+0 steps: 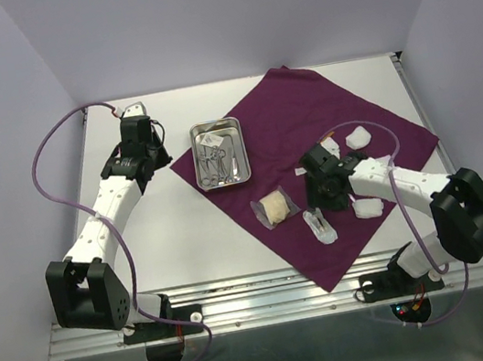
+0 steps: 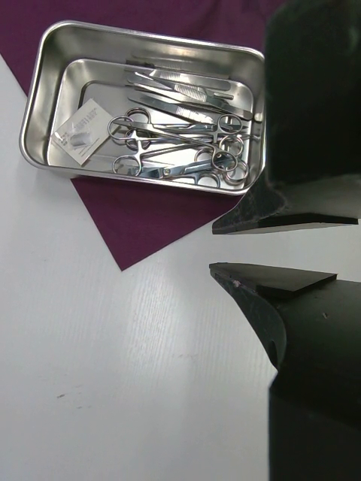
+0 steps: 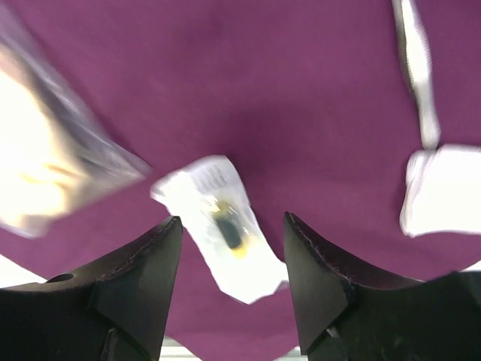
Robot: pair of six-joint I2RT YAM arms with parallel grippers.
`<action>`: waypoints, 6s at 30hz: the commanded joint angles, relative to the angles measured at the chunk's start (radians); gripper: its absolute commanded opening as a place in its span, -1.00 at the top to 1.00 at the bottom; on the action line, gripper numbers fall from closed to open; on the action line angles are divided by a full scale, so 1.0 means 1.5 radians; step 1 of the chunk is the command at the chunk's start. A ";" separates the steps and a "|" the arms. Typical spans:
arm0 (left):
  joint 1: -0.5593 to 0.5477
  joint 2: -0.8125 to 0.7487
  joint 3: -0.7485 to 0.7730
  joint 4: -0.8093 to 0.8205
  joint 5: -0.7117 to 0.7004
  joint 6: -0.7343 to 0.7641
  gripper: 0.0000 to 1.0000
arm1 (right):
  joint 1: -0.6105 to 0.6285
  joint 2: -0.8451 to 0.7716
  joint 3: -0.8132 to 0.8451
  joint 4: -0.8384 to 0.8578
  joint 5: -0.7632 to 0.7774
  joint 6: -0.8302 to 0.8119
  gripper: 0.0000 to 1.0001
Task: Prepare the surgical pack
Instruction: Pick up the medical item from the surgical kit, then place the medical item in the container, then pick up the medical item from the surgical kit, then place the medical item in the container.
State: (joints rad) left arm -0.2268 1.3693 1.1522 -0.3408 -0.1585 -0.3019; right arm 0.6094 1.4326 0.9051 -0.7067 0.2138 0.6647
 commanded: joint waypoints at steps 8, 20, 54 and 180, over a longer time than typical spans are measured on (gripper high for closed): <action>0.004 -0.026 0.015 0.009 -0.011 -0.007 0.34 | 0.004 0.022 -0.075 0.065 -0.081 0.014 -0.14; 0.004 -0.015 0.018 0.011 -0.006 -0.010 0.34 | 0.004 0.014 -0.047 0.041 -0.058 0.008 0.84; 0.005 -0.022 0.012 0.005 -0.016 -0.003 0.34 | 0.010 0.347 0.572 0.091 -0.047 -0.086 0.89; 0.008 -0.045 0.004 -0.005 -0.009 0.004 0.33 | 0.029 0.494 0.667 0.138 -0.030 -0.004 0.04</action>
State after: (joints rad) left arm -0.2203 1.3460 1.1542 -0.3569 -0.1596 -0.3042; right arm 0.6487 2.1925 1.8694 -0.5434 0.1501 0.6548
